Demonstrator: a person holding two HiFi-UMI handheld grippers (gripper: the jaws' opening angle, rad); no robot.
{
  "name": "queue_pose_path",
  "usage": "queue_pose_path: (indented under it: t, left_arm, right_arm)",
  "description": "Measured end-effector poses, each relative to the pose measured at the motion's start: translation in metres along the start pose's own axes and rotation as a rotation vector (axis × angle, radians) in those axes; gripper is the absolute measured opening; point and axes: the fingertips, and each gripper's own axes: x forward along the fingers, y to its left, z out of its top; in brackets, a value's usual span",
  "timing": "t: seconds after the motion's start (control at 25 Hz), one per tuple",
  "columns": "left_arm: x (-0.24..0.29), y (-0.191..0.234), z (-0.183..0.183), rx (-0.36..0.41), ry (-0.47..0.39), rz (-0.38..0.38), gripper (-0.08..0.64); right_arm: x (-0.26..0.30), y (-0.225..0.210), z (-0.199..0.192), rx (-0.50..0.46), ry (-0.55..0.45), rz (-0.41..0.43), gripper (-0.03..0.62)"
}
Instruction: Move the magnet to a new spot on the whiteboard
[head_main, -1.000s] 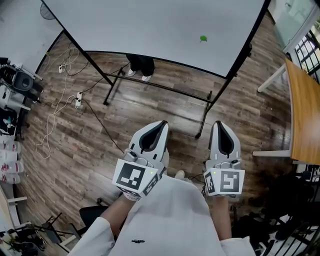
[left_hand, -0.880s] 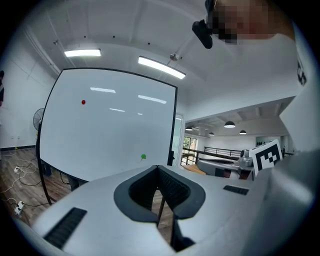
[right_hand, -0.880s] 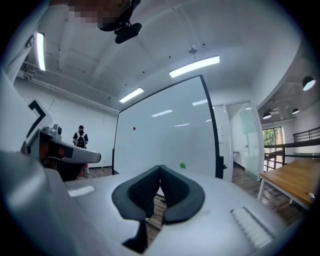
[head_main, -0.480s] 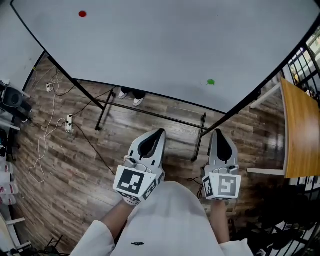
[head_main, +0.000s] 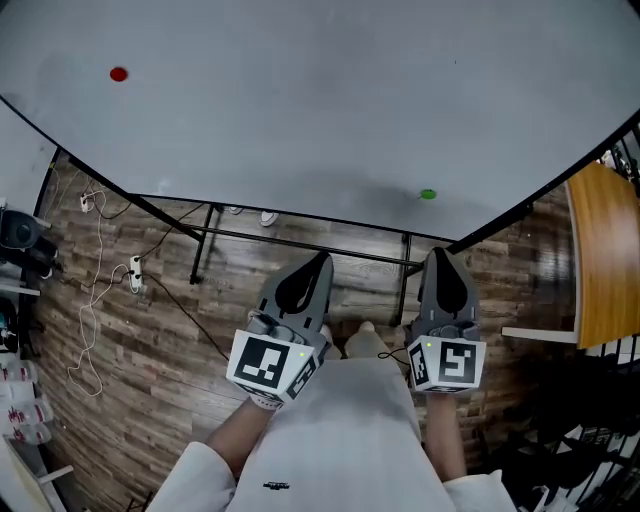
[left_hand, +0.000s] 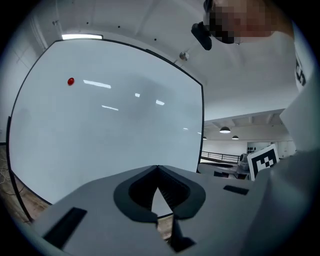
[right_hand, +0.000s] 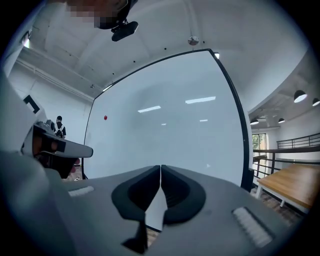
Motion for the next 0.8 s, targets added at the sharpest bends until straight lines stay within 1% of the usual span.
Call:
queue_pose_path:
  t: [0.16, 0.36, 0.56, 0.8]
  left_arm:
    - [0.016, 0.002, 0.002, 0.003, 0.012, 0.019, 0.006]
    - [0.027, -0.001, 0.0, 0.004, 0.027, 0.042, 0.006]
    - [0.038, -0.011, -0.009, -0.007, 0.046, 0.027, 0.006]
    - [0.059, -0.016, -0.013, 0.007, 0.061, 0.017, 0.006]
  right_arm:
    - [0.015, -0.005, 0.0, -0.014, 0.009, 0.03, 0.009]
    - [0.021, -0.019, 0.001, -0.013, 0.005, 0.035, 0.009]
    - [0.023, -0.026, -0.012, -0.011, 0.022, 0.036, 0.009]
    - [0.035, -0.037, -0.022, 0.0, 0.03, 0.045, 0.011]
